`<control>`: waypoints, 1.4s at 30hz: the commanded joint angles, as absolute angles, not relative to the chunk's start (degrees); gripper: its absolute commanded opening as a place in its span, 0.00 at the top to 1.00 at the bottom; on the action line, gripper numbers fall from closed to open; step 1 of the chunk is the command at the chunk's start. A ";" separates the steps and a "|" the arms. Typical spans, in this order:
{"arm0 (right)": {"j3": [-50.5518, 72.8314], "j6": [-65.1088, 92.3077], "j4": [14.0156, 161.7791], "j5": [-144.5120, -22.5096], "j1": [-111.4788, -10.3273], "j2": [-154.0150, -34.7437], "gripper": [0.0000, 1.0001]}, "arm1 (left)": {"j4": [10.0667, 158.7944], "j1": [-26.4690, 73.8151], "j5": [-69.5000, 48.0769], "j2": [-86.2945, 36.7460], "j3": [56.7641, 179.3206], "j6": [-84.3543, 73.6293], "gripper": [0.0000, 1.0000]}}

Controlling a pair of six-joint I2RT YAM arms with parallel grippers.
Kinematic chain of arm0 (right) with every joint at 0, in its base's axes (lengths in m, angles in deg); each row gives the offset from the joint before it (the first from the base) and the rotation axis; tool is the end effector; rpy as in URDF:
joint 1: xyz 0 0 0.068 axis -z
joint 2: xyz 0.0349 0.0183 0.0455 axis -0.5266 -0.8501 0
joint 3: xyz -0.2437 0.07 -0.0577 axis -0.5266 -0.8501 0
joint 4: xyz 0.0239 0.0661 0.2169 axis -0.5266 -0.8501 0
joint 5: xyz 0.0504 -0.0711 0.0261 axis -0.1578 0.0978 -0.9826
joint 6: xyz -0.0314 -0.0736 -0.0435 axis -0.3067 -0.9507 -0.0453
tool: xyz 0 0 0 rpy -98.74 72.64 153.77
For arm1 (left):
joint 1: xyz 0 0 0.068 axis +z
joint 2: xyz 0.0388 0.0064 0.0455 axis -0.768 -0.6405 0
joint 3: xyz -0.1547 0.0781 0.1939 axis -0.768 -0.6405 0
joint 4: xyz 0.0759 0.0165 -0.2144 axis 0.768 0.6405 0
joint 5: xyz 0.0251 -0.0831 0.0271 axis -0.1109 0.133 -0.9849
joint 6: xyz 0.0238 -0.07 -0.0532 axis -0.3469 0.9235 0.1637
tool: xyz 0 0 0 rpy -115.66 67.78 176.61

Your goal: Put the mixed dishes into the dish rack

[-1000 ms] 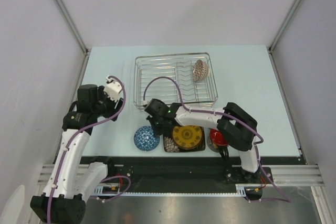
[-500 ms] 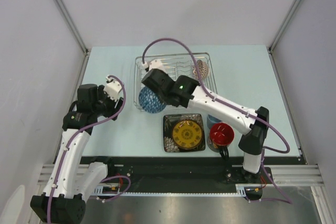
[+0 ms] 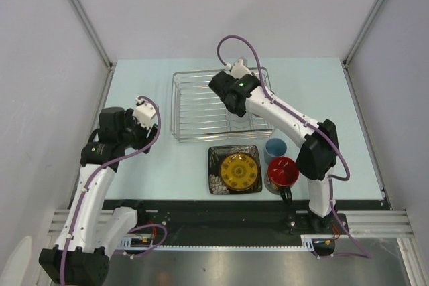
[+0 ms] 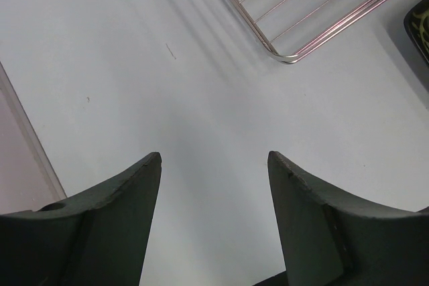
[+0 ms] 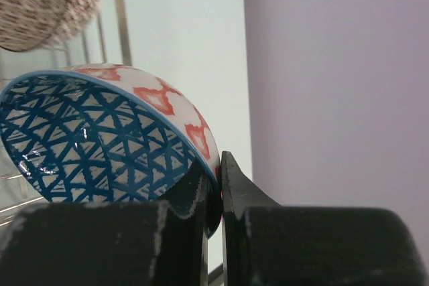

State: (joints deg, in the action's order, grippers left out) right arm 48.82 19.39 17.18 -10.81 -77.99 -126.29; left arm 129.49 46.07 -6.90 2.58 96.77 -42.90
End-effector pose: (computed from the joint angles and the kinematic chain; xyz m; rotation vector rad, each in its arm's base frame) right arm 0.3038 0.2101 0.3030 -0.3965 2.0966 -1.0044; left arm 0.1740 -0.0296 0.2713 0.6903 2.1443 -0.0352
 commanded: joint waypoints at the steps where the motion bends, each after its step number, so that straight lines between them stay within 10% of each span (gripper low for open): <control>1: 44.32 19.26 18.97 -4.15 -75.47 -123.07 1.00 | 127.84 46.48 -5.97 2.38 96.85 -42.35 0.30; 36: 36.32 19.70 30.05 -11.18 -73.08 -134.32 1.00 | 128.02 46.57 -6.76 3.08 96.32 -43.31 0.29; 42: 35.97 20.93 29.87 -12.94 -73.87 -136.08 0.61 | 127.84 46.48 -7.11 3.26 96.06 -43.84 0.29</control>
